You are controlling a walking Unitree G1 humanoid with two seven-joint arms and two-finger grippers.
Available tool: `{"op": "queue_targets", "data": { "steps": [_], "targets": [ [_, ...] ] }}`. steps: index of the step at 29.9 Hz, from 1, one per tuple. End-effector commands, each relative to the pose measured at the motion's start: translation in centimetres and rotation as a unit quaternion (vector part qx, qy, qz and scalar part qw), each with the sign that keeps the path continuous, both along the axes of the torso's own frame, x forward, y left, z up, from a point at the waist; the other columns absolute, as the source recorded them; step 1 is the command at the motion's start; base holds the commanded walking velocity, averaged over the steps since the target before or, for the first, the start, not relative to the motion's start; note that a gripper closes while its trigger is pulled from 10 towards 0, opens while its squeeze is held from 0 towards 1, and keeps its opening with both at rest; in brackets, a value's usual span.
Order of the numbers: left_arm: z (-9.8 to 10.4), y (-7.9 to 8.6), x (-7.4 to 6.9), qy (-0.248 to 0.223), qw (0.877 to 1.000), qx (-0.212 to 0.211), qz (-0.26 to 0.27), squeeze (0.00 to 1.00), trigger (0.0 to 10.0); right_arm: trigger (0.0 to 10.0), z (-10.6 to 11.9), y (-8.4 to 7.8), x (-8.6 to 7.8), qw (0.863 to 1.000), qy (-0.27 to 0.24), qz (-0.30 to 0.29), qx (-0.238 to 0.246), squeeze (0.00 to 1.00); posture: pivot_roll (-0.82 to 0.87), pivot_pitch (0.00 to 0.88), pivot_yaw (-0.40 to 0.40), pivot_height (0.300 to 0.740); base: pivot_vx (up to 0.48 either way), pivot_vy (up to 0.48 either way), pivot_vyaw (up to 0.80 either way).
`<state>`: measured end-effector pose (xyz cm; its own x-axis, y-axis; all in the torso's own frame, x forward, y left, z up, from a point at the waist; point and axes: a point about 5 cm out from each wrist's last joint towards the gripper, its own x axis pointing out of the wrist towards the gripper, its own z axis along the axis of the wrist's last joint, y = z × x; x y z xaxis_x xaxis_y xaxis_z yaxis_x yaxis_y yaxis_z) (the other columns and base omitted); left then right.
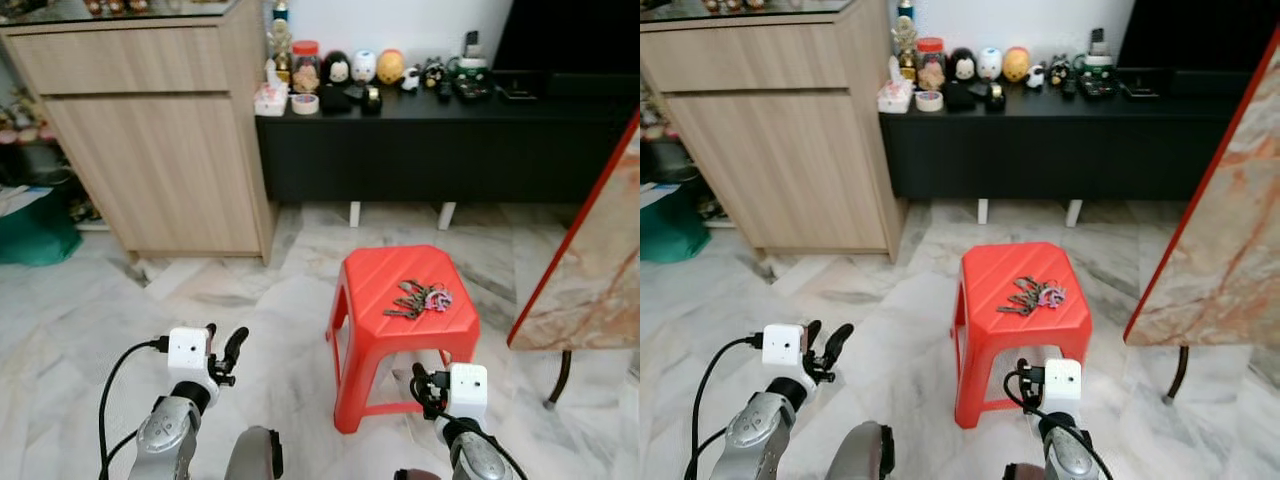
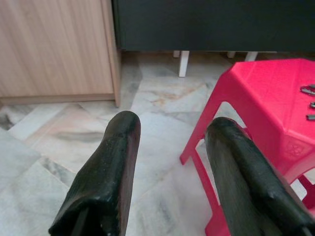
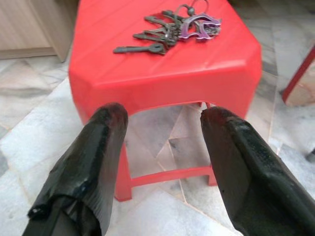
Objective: Hang keys on a hook
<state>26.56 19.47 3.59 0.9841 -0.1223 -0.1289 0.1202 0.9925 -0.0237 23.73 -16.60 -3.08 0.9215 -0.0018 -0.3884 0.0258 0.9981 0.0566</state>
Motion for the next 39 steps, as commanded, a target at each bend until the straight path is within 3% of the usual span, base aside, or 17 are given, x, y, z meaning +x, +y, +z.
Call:
{"op": "queue_targets", "data": {
  "steps": [1, 39],
  "targets": [
    [0.41, -0.07, 0.21, -0.004, 1.000, 0.000, -0.003, 0.00, 10.0, 10.0, -0.05, -0.02, 0.05, 1.000, 0.004, -0.002, 0.004, 0.00, 0.01, 0.016, 0.005, 0.626, 0.000, 0.000, 0.00],
    [-0.33, -0.30, 0.09, 0.009, 1.000, 0.001, -0.015, 0.00, 10.0, 10.0, 0.37, -0.05, 0.74, 1.000, -0.004, 0.005, -0.006, 0.00, 0.01, 0.016, 0.000, 0.626, 0.281, 0.000, 0.00]
  ]
}}
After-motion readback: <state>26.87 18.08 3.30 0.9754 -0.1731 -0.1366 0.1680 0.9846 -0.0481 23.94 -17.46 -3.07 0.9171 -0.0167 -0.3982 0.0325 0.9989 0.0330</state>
